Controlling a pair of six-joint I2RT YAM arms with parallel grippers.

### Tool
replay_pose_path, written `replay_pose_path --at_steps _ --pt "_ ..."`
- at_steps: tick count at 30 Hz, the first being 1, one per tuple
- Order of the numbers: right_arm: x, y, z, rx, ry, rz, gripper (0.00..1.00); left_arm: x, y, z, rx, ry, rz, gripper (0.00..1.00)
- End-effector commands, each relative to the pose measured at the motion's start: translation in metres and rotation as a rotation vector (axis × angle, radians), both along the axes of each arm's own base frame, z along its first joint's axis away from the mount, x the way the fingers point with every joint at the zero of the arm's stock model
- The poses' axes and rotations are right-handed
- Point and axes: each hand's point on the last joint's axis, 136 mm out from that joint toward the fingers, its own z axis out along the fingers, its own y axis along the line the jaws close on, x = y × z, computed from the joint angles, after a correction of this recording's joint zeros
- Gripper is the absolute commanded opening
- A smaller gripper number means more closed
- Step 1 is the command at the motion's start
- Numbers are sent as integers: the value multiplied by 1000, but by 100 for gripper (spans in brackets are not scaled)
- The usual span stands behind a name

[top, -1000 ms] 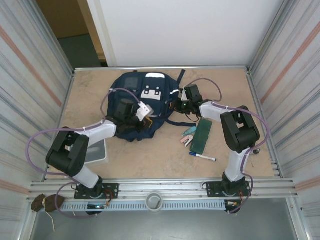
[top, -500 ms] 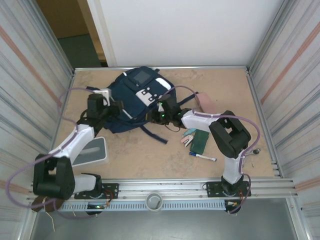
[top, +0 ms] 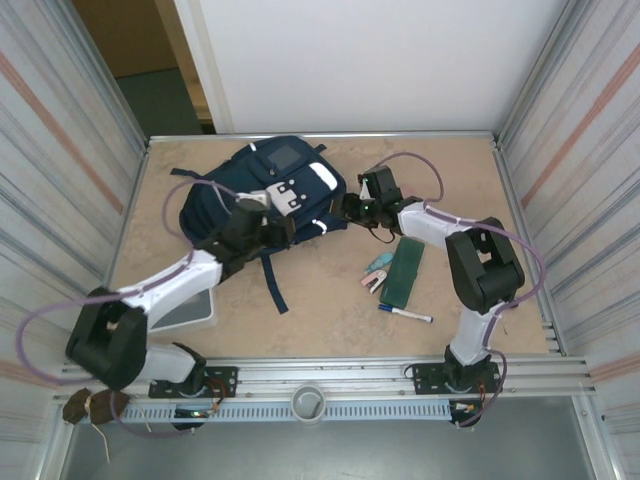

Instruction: Pack the student bag

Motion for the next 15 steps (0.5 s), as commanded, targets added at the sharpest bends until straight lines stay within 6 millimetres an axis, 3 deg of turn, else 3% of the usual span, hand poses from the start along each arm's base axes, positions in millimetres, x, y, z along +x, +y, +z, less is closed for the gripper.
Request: replay_pose_path --at_steps 1,4,11,15 --pt "4 9 -26 -24 45 -2 61 17 -5 -5 71 16 58 72" --pt "3 17 -29 16 50 17 56 29 -18 -16 117 57 39 71" --pt "-15 12 -32 31 52 11 17 44 -23 -42 257 108 63 59" --pt "-31 14 -33 52 50 4 8 45 -24 -51 270 126 69 51"
